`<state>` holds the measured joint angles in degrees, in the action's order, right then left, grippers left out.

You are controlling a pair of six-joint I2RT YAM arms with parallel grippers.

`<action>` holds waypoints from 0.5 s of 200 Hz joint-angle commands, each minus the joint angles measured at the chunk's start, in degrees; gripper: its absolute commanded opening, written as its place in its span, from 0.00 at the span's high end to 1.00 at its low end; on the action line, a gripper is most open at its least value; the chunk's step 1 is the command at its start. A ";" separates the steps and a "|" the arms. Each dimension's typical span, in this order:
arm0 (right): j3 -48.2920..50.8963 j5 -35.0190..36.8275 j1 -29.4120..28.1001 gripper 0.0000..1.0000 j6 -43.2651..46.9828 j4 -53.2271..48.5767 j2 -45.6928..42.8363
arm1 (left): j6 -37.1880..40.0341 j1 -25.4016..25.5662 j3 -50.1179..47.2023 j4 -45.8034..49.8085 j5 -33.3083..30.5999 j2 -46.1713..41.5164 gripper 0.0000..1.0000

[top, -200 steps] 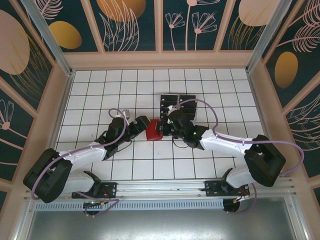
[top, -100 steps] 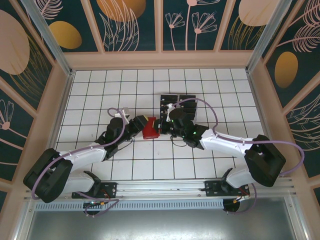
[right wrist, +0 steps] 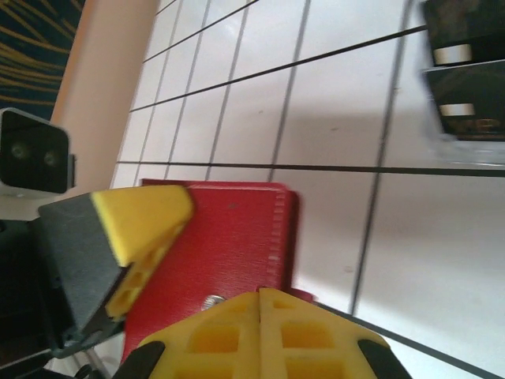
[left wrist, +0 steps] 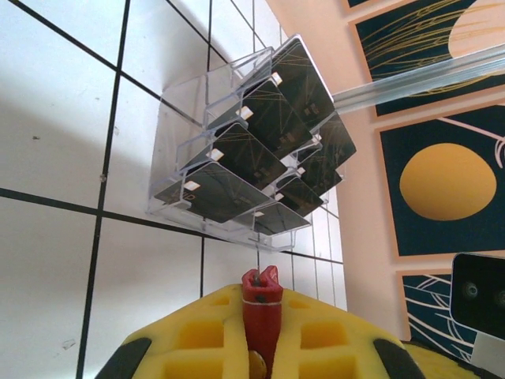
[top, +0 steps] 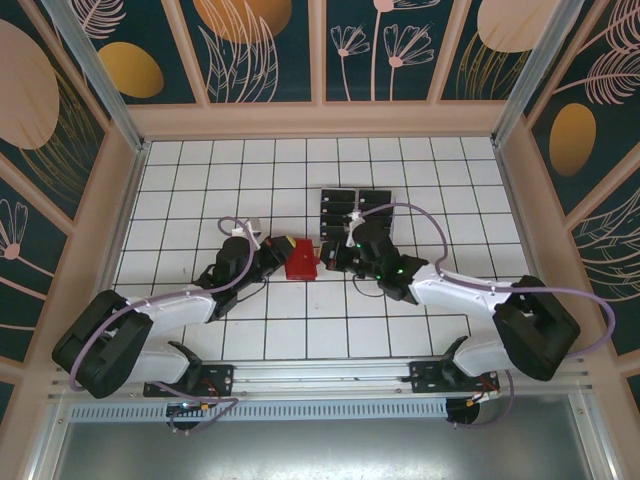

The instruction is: Put the credit cards into the card holder

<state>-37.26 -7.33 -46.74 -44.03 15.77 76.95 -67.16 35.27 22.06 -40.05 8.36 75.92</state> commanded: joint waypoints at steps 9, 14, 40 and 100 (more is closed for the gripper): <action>4.51 0.53 2.33 1.00 -0.41 2.10 -3.85 | 2.19 0.07 -0.22 -0.12 -0.99 0.96 1.00; 5.08 0.27 2.43 1.00 -0.49 2.31 -4.07 | 2.27 0.08 -0.18 0.02 -0.90 1.22 1.00; 7.59 -0.81 2.53 1.00 -0.76 3.62 -4.61 | 3.38 0.11 0.30 1.41 -0.56 2.70 1.00; 10.34 -3.92 3.65 1.00 0.38 6.32 -1.87 | 7.57 0.07 1.06 7.26 -3.31 7.74 0.66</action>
<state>-27.75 -9.54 -43.99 -44.03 18.70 73.78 -62.72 35.27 22.17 -36.32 7.44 81.69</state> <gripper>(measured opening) 0.046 0.258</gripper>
